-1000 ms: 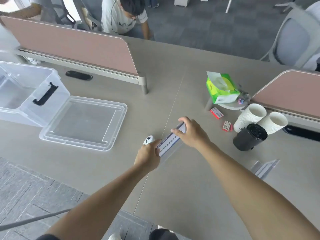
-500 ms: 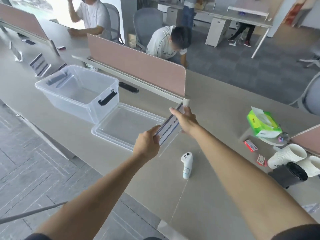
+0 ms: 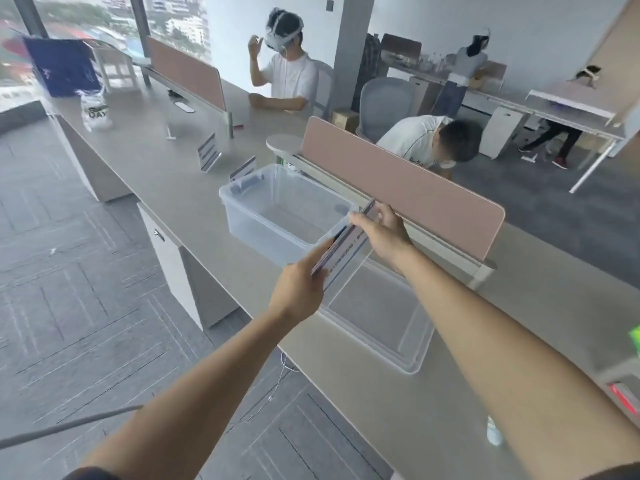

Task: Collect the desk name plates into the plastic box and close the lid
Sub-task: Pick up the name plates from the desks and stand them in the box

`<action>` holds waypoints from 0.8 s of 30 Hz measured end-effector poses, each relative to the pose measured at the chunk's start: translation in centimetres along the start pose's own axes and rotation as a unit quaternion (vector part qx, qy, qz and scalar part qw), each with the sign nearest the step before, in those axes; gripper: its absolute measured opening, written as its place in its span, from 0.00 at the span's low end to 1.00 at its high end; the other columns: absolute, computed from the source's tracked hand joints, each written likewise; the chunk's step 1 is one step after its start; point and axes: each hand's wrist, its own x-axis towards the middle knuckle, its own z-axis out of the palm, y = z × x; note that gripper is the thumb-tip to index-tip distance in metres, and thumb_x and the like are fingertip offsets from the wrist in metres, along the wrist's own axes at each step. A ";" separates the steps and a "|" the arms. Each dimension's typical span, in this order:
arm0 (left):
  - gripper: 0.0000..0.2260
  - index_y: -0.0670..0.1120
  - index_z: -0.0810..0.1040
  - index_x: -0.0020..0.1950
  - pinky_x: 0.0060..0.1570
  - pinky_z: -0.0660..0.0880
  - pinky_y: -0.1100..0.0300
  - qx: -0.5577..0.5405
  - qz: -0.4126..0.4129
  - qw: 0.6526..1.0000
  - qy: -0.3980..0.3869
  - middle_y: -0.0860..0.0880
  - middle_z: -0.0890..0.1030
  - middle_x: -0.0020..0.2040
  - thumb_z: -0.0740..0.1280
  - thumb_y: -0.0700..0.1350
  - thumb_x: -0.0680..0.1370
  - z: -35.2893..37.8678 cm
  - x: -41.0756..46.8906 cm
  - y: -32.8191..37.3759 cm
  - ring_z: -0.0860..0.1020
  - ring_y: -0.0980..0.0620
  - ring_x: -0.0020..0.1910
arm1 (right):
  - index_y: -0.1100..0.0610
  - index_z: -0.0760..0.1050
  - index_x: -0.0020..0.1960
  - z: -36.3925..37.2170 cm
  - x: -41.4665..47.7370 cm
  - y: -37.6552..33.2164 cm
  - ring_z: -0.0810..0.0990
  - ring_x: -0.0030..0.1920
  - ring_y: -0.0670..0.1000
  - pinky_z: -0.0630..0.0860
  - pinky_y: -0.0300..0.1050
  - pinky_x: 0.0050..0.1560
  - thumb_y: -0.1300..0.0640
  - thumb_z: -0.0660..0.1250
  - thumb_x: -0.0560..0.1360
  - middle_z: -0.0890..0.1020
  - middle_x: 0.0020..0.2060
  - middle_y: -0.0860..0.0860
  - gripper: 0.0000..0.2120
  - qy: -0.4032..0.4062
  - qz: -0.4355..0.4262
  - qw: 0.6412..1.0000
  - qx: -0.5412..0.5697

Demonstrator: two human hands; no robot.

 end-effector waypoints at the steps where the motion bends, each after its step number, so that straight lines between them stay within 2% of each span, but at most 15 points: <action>1: 0.26 0.63 0.62 0.74 0.54 0.73 0.60 0.000 0.001 1.000 0.006 0.49 0.80 0.62 0.59 0.40 0.80 -1.1 0.5 -0.7 0.78 0.45 0.57 | 0.48 0.72 0.62 1.4 0.6 -1.2 0.76 0.60 0.53 0.75 0.52 0.58 0.30 0.69 0.62 0.74 0.64 0.53 0.34 0.005 -0.006 1.000 0.003; 5: 0.28 0.63 0.61 0.74 0.54 0.68 0.66 -0.004 0.006 1.000 0.026 0.55 0.77 0.65 0.58 0.38 0.80 -4.8 3.2 -3.0 0.76 0.50 0.61 | 0.49 0.73 0.65 6.1 3.8 -5.3 0.75 0.58 0.53 0.72 0.48 0.53 0.37 0.71 0.67 0.74 0.65 0.52 0.30 0.019 -0.029 0.999 0.012; 10: 0.28 0.67 0.60 0.73 0.52 0.69 0.68 0.033 -0.007 0.999 -0.005 0.59 0.77 0.63 0.60 0.41 0.80 -8.9 8.8 -7.6 0.78 0.53 0.57 | 0.53 0.72 0.69 10.5 10.1 -8.3 0.73 0.66 0.53 0.70 0.46 0.58 0.43 0.73 0.70 0.74 0.68 0.52 0.30 -0.019 -0.045 0.999 0.024; 13: 0.29 0.66 0.59 0.74 0.54 0.66 0.72 0.032 -0.015 0.999 -0.002 0.58 0.75 0.66 0.61 0.40 0.80 -10.6 13.0 -9.8 0.75 0.54 0.62 | 0.52 0.77 0.62 12.7 14.6 -10.1 0.76 0.62 0.53 0.74 0.48 0.59 0.42 0.73 0.68 0.78 0.62 0.51 0.26 -0.025 -0.063 0.997 0.027; 15: 0.31 0.65 0.55 0.75 0.58 0.67 0.68 0.033 -0.024 0.999 -0.016 0.54 0.75 0.67 0.62 0.41 0.79 -11.6 16.1 -10.8 0.74 0.51 0.63 | 0.51 0.79 0.59 13.7 17.7 -11.2 0.78 0.59 0.52 0.77 0.50 0.57 0.39 0.73 0.64 0.81 0.59 0.50 0.27 -0.022 -0.070 0.997 0.032; 17: 0.33 0.64 0.50 0.77 0.63 0.70 0.57 0.049 -0.025 0.998 -0.040 0.49 0.76 0.66 0.63 0.43 0.79 -12.6 19.2 -11.9 0.75 0.48 0.63 | 0.51 0.80 0.56 14.4 20.7 -12.2 0.80 0.55 0.53 0.77 0.46 0.48 0.37 0.72 0.60 0.82 0.56 0.50 0.29 -0.008 -0.062 0.997 0.046; 18: 0.33 0.63 0.51 0.77 0.64 0.71 0.53 0.058 -0.026 0.997 -0.043 0.48 0.76 0.66 0.64 0.44 0.78 -13.1 20.6 -12.5 0.75 0.47 0.62 | 0.52 0.80 0.53 14.8 22.2 -12.7 0.81 0.52 0.53 0.75 0.44 0.43 0.37 0.72 0.59 0.83 0.53 0.50 0.27 -0.003 -0.059 0.997 0.055; 20: 0.29 0.58 0.59 0.76 0.63 0.72 0.55 0.060 -0.033 0.997 -0.020 0.46 0.76 0.65 0.65 0.46 0.78 -14.3 23.3 -13.6 0.76 0.48 0.62 | 0.53 0.77 0.48 15.3 25.2 -13.5 0.81 0.49 0.53 0.73 0.44 0.39 0.37 0.72 0.59 0.82 0.50 0.50 0.25 0.007 -0.047 0.996 0.082; 22: 0.24 0.54 0.66 0.74 0.56 0.74 0.62 0.051 -0.034 0.998 0.005 0.46 0.79 0.60 0.66 0.46 0.79 -15.3 25.3 -14.7 0.79 0.49 0.57 | 0.54 0.78 0.48 15.8 27.8 -13.8 0.82 0.50 0.56 0.79 0.49 0.45 0.36 0.73 0.57 0.83 0.51 0.52 0.28 0.016 -0.026 0.993 0.112; 24: 0.20 0.49 0.72 0.70 0.51 0.76 0.62 0.053 -0.010 0.999 0.006 0.46 0.81 0.58 0.67 0.45 0.78 -16.1 27.2 -15.8 0.82 0.48 0.52 | 0.54 0.77 0.48 16.7 30.2 -13.6 0.83 0.51 0.58 0.80 0.54 0.51 0.36 0.73 0.57 0.84 0.51 0.55 0.28 0.025 -0.010 0.991 0.128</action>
